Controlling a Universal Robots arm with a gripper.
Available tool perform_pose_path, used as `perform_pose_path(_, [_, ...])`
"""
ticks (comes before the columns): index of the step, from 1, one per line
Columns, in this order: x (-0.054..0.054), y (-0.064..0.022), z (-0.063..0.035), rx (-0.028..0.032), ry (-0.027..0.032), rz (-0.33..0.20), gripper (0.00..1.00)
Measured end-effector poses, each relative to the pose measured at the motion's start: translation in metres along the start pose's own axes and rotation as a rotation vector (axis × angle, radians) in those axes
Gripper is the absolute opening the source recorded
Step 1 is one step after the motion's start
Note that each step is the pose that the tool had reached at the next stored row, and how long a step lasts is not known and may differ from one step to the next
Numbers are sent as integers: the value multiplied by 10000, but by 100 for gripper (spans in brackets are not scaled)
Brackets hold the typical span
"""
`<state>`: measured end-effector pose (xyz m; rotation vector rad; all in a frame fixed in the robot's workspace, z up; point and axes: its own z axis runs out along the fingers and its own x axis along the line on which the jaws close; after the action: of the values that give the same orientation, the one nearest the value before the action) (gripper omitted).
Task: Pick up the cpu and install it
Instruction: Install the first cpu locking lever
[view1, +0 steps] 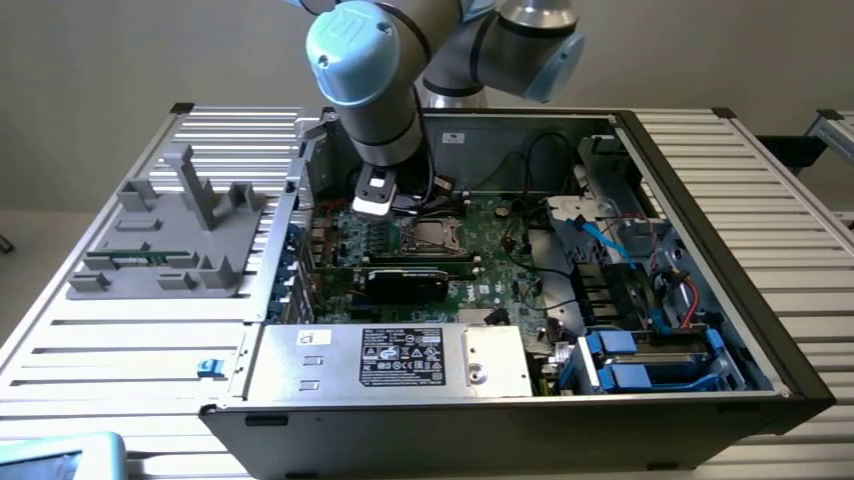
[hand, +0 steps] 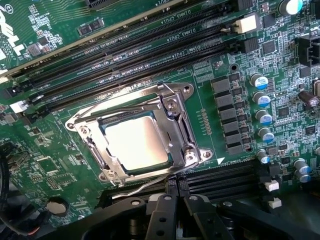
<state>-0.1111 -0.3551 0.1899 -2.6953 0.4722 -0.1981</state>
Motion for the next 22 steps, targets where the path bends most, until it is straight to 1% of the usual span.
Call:
perform_pose_path(8, [28, -9, 6, -6, 37, 84, 11])
perform_pose_path(22, [72, -23, 16, -14, 81, 183, 11])
